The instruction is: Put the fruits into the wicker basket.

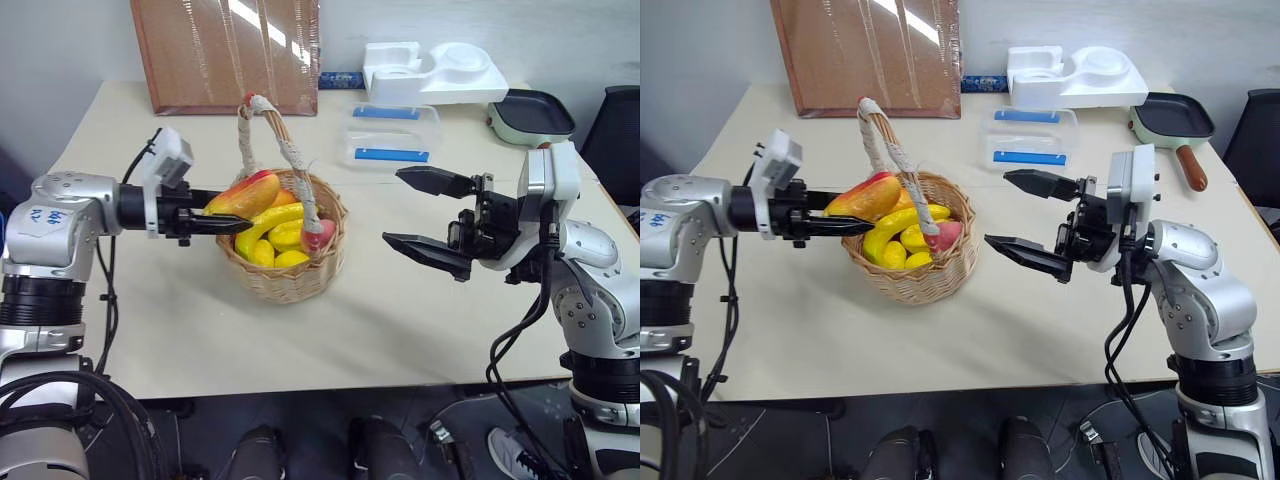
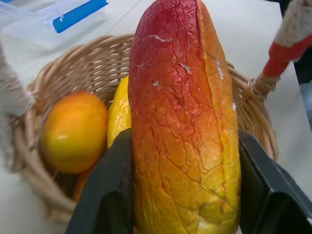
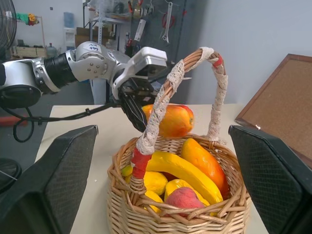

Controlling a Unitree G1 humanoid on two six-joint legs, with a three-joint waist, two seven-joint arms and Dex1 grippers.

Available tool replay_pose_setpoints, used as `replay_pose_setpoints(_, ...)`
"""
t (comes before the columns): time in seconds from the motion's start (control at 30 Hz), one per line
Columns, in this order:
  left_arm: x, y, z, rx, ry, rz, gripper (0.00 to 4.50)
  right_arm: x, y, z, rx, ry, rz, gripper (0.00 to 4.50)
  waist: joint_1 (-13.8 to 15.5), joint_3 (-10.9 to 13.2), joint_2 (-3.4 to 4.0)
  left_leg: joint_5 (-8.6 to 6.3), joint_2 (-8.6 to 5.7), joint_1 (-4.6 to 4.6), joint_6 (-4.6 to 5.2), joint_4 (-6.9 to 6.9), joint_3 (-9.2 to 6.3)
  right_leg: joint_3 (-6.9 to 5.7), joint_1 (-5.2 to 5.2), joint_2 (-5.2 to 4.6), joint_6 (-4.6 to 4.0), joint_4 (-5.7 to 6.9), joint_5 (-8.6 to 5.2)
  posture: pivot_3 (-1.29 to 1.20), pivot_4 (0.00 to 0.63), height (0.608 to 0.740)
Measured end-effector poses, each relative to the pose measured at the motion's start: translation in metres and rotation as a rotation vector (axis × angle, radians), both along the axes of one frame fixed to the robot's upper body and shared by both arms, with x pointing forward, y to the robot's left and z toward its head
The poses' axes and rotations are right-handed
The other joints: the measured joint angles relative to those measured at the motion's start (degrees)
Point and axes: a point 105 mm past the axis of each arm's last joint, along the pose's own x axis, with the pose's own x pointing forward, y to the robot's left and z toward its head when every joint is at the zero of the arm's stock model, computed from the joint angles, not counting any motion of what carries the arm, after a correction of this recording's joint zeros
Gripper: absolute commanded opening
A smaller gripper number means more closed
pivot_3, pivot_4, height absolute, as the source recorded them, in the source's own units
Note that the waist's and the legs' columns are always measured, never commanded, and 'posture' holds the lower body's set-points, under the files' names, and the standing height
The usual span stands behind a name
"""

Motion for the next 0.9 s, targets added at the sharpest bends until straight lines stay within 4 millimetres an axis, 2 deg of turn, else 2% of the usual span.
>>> replay_pose_setpoints(0.13,0.001,0.005,0.006,-0.032,-0.052,0.017,4.41,0.004,-0.001,-0.013,-0.031,0.077,-0.043,4.5,-0.29,0.0,0.01,0.0,0.02,0.0,0.0,-0.02,0.0,-0.01,-0.01,0.0,0.0,-0.01,0.0,0.0,0.15,0.74)
replay_pose_setpoints(0.27,-0.011,0.028,0.011,-0.094,-0.163,0.005,4.41,0.001,0.007,-0.021,-0.059,0.146,-0.11,4.5,-0.82,0.02,0.03,0.0,0.06,0.0,0.0,-0.04,0.0,-0.01,-0.03,0.0,0.0,0.01,0.0,0.0,0.15,0.74)
replay_pose_setpoints(0.37,-0.023,0.05,0.008,-0.118,-0.242,0.015,4.41,0.002,0.017,-0.035,-0.084,0.209,-0.192,4.5,-0.86,0.01,0.03,0.0,0.08,0.0,-0.01,-0.04,0.0,-0.02,-0.04,0.0,-0.01,0.01,0.0,0.0,0.15,0.74)
replay_pose_setpoints(0.47,-0.041,0.079,-0.003,-0.096,-0.25,0.07,4.46,-0.006,0.039,-0.045,-0.052,0.236,-0.173,4.5,-0.99,0.03,0.05,-0.01,0.09,-0.01,-0.03,-0.06,0.04,0.02,-0.09,0.01,-0.01,-0.01,0.0,0.0,0.15,0.74)
replay_pose_setpoints(0.53,-0.06,0.088,-0.01,-0.095,-0.245,0.075,4.46,-0.009,0.056,-0.049,-0.028,0.239,-0.175,4.5,-1.01,0.02,0.05,-0.03,0.09,-0.03,-0.02,-0.08,0.04,0.05,-0.11,0.0,-0.01,-0.02,0.0,0.0,0.15,0.74)
replay_pose_setpoints(0.63,-0.084,0.088,-0.017,-0.1,-0.25,0.059,4.46,-0.004,0.069,-0.049,0.011,0.21,-0.232,4.5,-0.7,0.02,0.04,-0.04,0.06,-0.07,0.0,-0.05,0.02,0.06,-0.1,-0.05,-0.01,-0.05,0.0,0.0,0.15,0.74)
replay_pose_setpoints(0.77,-0.108,0.083,-0.018,-0.116,-0.229,0.064,4.46,0.003,0.082,-0.036,0.087,0.169,-0.275,4.5,-0.82,0.0,0.0,-0.04,0.07,-0.05,0.0,-0.04,-0.14,0.12,-0.09,-0.04,-0.04,-0.04,0.02,0.0,0.15,0.74)
replay_pose_setpoints(0.9,-0.118,0.069,-0.009,-0.16,-0.224,0.031,4.46,0.014,0.086,-0.037,0.069,0.174,-0.318,4.5,-0.85,0.0,0.01,-0.04,0.07,-0.04,0.0,-0.04,-0.31,0.14,-0.09,-0.03,-0.05,-0.02,0.02,0.0,0.15,0.74)
